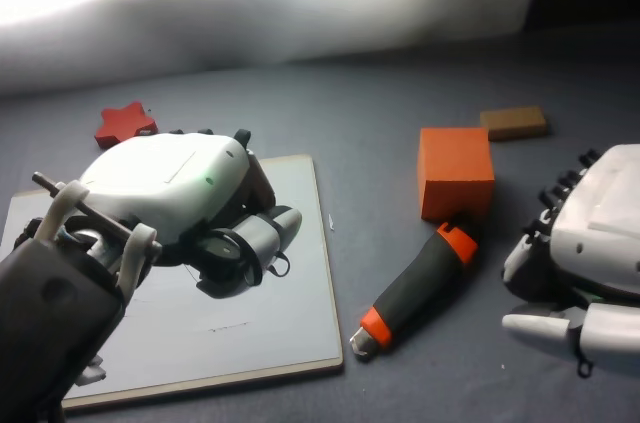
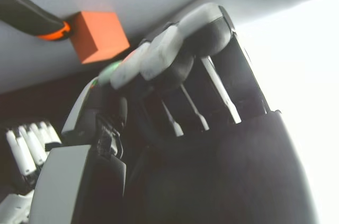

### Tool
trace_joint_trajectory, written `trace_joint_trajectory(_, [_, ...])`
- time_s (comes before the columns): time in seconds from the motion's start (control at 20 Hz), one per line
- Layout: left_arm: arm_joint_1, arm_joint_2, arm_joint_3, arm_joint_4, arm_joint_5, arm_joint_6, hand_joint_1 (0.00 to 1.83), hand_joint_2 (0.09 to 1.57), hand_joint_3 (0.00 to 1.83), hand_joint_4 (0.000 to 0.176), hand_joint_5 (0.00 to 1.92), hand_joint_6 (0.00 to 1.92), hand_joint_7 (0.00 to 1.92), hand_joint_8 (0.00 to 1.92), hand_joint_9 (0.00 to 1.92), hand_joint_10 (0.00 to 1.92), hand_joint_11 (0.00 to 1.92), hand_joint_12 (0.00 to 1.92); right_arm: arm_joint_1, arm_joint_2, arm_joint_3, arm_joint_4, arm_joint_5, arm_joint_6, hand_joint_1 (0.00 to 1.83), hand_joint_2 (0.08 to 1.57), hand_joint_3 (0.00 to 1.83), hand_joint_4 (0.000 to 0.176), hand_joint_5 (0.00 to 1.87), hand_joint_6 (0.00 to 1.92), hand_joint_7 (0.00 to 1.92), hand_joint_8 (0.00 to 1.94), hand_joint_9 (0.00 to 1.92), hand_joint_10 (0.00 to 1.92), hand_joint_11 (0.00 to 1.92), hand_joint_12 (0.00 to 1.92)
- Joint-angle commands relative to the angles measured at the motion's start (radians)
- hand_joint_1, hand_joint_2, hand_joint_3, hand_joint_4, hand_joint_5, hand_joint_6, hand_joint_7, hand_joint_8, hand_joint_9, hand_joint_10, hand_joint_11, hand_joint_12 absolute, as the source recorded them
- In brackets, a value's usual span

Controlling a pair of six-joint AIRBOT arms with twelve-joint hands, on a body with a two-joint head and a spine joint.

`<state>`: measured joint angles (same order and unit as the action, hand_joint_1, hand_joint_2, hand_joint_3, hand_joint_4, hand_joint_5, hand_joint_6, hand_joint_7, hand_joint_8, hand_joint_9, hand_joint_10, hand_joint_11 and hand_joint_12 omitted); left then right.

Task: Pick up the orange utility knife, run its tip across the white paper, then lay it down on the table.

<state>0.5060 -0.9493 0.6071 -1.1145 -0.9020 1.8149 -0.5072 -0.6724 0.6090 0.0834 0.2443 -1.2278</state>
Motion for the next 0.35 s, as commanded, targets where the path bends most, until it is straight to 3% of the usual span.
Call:
trace_joint_trajectory(0.0, [-0.011,0.007,-0.009,0.057,-0.060,0.006,0.49,1.51,0.01,0.000,1.09,1.92,1.28,1.92,1.34,1.92,1.28,1.92,0.006,0.017,-0.005,0.002,0.104,0.001,0.36,1.57,0.02,0.000,0.97,1.92,1.20,1.83,1.21,1.92,1.21,1.92])
trace_joint_trajectory(0.3, [0.001,0.007,-0.028,0.074,-0.060,0.007,0.48,1.51,0.01,0.000,1.06,1.92,1.27,1.92,1.32,1.92,1.25,1.92,-0.030,0.068,-0.012,0.002,0.165,-0.006,0.40,1.57,0.01,0.000,0.97,1.92,1.18,1.84,1.20,1.92,1.21,1.92])
